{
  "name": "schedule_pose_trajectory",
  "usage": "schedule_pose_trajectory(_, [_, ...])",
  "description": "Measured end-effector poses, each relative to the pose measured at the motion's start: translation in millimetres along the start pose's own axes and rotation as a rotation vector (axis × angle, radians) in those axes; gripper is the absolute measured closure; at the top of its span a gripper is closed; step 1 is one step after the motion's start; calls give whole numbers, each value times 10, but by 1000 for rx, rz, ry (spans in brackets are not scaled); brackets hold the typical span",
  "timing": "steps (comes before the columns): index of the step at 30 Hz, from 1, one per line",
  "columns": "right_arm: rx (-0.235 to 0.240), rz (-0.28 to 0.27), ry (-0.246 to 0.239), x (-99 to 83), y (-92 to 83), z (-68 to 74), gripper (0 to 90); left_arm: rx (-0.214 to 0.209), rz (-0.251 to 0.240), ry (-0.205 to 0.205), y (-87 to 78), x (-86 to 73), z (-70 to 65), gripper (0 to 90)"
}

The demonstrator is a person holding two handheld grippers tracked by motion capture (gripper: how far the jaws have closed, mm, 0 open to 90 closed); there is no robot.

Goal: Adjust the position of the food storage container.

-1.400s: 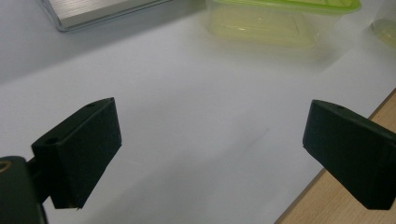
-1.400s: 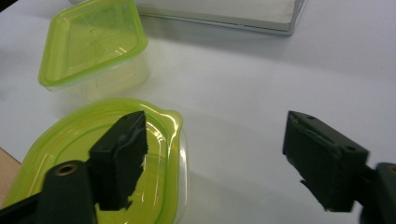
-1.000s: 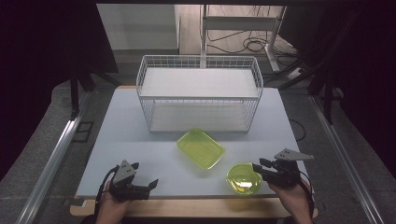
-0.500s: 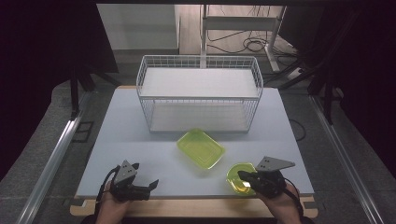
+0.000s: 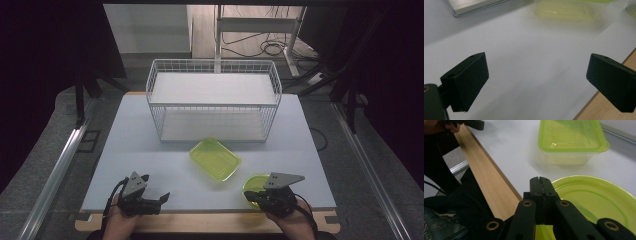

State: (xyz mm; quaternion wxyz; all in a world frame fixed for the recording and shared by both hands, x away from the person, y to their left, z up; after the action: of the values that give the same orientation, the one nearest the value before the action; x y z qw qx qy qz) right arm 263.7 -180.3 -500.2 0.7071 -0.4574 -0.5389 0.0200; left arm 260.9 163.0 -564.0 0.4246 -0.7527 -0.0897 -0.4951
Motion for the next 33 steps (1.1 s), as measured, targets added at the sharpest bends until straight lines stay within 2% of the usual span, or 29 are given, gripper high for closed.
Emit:
schedule_pose_trajectory(4, [23, 18, -12, -17, 51, 60, 894, 1, 1, 1, 0, 0, -1, 41])
schedule_pose_trajectory(7, [36, 57, -33, -65, 130, 90, 893, 3, 3, 0, 1, -2, 1, 41])
schedule_pose_trajectory(10, [51, 69, -22, -86, 158, 86, 894, 4, 4, 1, 2, -3, 1, 42])
schedule_pose_trajectory(13, [26, 72, -30, -86, 163, 57, 894, 5, 5, 1, 3, -4, 0, 42])
schedule_pose_trajectory(22, [-23, 72, 11, -125, 152, -165, 894, 4, 7, 3, 5, -4, 1, 42])
schedule_pose_trajectory(23, [-30, 68, 28, -133, 142, -239, 894, 4, 8, 4, 6, -5, 1, 42])
schedule_pose_trajectory(33, [-76, 59, 94, -174, 75, -570, 890, 5, 14, 8, 14, -8, -1, 42])
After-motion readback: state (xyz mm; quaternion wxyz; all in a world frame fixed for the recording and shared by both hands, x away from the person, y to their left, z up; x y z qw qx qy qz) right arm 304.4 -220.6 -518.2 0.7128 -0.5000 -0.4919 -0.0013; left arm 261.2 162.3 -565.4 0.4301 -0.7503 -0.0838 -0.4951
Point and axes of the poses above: each handheld gripper's, and its own axes: y roughly forward along the jaws, x roughly out of its top, z roughly to its left, the point moved 6 cm from there along y, roughly forward along the jaws, and after that the axes turned 9 degrees about -x, right-handed, at the moved point
